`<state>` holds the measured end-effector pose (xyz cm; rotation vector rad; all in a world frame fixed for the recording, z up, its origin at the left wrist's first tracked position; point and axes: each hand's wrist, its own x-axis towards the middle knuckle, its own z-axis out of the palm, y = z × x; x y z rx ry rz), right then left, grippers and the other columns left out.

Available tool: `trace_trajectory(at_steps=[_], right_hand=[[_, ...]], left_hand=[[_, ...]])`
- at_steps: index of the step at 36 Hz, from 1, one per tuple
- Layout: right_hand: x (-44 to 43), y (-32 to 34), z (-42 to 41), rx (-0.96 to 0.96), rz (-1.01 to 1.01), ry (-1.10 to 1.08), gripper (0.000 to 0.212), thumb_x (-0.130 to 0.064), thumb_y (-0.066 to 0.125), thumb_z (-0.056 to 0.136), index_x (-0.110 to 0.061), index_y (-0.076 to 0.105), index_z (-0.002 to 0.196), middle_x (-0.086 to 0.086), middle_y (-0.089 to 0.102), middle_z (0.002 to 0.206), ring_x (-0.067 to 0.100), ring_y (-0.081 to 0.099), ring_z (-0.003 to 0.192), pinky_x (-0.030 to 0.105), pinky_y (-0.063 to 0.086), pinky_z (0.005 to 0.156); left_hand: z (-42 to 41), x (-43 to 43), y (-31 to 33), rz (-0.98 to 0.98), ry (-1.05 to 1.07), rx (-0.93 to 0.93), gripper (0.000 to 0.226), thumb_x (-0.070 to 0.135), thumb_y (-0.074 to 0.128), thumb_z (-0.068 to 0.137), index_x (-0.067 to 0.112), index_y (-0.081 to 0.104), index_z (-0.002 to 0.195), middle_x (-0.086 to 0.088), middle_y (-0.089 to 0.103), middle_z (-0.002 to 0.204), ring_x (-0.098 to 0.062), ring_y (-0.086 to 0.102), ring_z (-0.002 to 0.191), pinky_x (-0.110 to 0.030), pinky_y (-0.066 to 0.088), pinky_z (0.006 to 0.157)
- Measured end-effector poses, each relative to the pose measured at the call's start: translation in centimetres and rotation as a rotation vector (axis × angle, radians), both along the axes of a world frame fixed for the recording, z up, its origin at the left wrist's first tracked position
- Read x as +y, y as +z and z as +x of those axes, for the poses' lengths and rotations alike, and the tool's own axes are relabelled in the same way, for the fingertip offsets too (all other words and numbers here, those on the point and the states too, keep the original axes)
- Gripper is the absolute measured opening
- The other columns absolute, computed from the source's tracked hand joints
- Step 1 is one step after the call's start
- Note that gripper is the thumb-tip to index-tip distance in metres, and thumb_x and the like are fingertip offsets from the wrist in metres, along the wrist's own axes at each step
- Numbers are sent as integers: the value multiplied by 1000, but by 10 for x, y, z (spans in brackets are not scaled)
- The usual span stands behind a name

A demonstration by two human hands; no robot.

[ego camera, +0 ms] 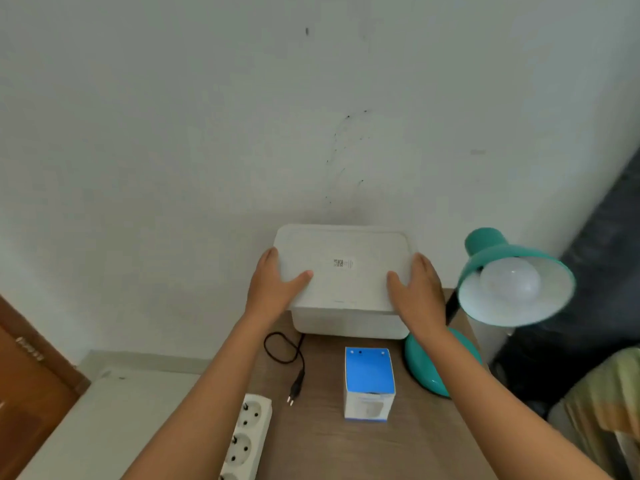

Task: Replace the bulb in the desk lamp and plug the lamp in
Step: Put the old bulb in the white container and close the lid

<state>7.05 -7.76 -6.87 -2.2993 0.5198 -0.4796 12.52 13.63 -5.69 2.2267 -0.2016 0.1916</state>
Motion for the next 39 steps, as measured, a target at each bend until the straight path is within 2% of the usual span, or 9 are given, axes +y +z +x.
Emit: trace_trajectory(at_steps=[4, 10, 16, 22, 27, 31, 34, 37, 39], right_hand=[[-8, -3, 25, 15, -3, -37, 43, -33, 48, 87, -3, 47, 118, 12, 51, 126, 30, 51, 113, 38, 46, 89], [-18, -11, 40, 24, -46, -74, 29, -28, 50, 87, -3, 50, 101, 13, 55, 113, 30, 52, 103, 31, 36, 74], [-25, -12, 45, 35, -40, -76, 26, -28, 49, 89, -4, 51, 98, 11, 55, 112, 24, 48, 93, 30, 33, 73], [-29, -12, 49, -9, -15, -43, 19, -27, 50, 89, -10, 42, 84, 15, 55, 112, 20, 43, 86, 28, 31, 71], [-31, -16, 50, -11, 6, -47, 25, -27, 50, 88, -19, 35, 69, 8, 50, 98, 22, 46, 86, 28, 30, 64], [-31, -18, 48, -12, 22, -51, 15, -27, 49, 88, -14, 44, 83, 13, 57, 107, 21, 45, 88, 28, 31, 70], [-30, -15, 47, 7, 15, -45, 23, -27, 48, 90, -6, 53, 99, 13, 55, 117, 21, 45, 92, 29, 32, 73], [-28, -11, 46, 62, -16, -47, 39, -29, 45, 92, -5, 48, 123, 11, 47, 134, 27, 47, 115, 27, 30, 80], [-27, -8, 45, 96, -34, -45, 45, -29, 44, 93, -4, 45, 130, 10, 39, 143, 28, 41, 126, 31, 32, 86]], left_hand=[[30, -9, -6, 21, -3, 24, 46, 36, 67, 83, 8, 47, 113, -6, 47, 129, -8, 37, 99, -21, 29, 75], [52, -21, -21, 56, -12, 33, 50, 41, 64, 83, 6, 48, 114, -7, 48, 127, -11, 41, 98, -25, 32, 78], [58, -29, -26, 87, -5, 18, 51, 44, 61, 84, 7, 49, 117, -6, 47, 128, -19, 48, 106, -25, 32, 78], [63, -32, -29, 150, 25, -1, 56, 47, 58, 85, 5, 47, 121, -9, 45, 133, -26, 49, 115, -27, 34, 79], [65, -33, -32, 147, 21, 7, 63, 48, 57, 86, 7, 42, 130, -8, 41, 138, -26, 48, 118, -28, 36, 84], [62, -34, -33, 143, 29, 18, 67, 47, 56, 87, 8, 34, 137, -8, 37, 143, -25, 45, 123, -26, 33, 85], [61, -33, -32, 133, 22, 25, 68, 47, 56, 87, 8, 34, 138, -8, 37, 142, -25, 44, 124, -26, 32, 85], [61, -32, -28, 110, -2, 66, 67, 48, 57, 86, 9, 35, 137, -7, 38, 140, -23, 44, 122, -26, 34, 86], [60, -30, -25, 114, -13, 84, 63, 46, 57, 86, 8, 38, 133, -8, 40, 137, -23, 44, 121, -27, 35, 86]])
